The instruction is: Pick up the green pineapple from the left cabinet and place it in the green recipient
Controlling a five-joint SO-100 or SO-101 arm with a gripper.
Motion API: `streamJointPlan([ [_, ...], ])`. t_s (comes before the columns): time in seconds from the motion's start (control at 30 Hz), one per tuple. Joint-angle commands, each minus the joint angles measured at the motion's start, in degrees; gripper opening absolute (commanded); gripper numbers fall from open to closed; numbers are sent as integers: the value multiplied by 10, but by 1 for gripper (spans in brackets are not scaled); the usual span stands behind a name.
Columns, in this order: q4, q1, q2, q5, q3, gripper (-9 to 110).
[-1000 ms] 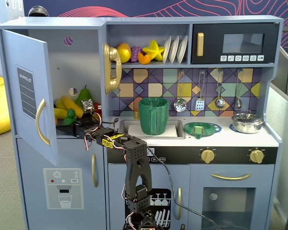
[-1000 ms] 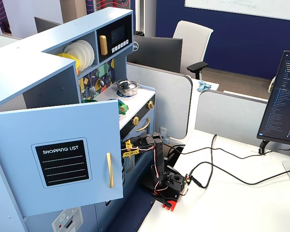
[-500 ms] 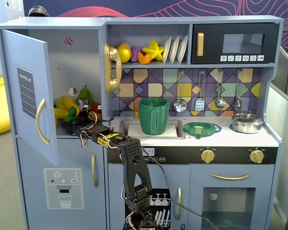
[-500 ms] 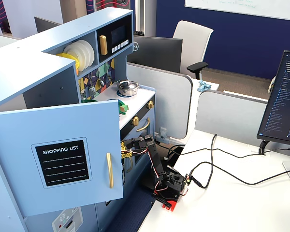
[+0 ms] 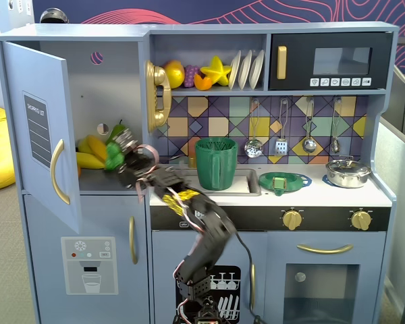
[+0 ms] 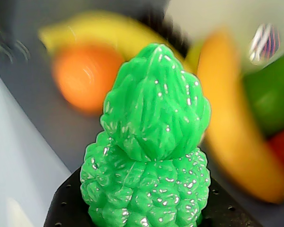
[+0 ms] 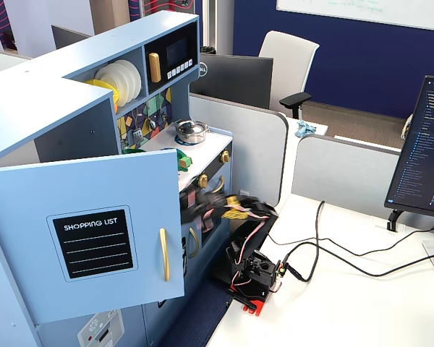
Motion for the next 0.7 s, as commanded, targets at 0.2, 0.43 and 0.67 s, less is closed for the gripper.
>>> streamJointPlan([
  [0.2,202,189,183,75,-97,0],
  [0.43,206,359,42,188,-248,0],
  [0.67,98,429,-131,186,-322,0],
])
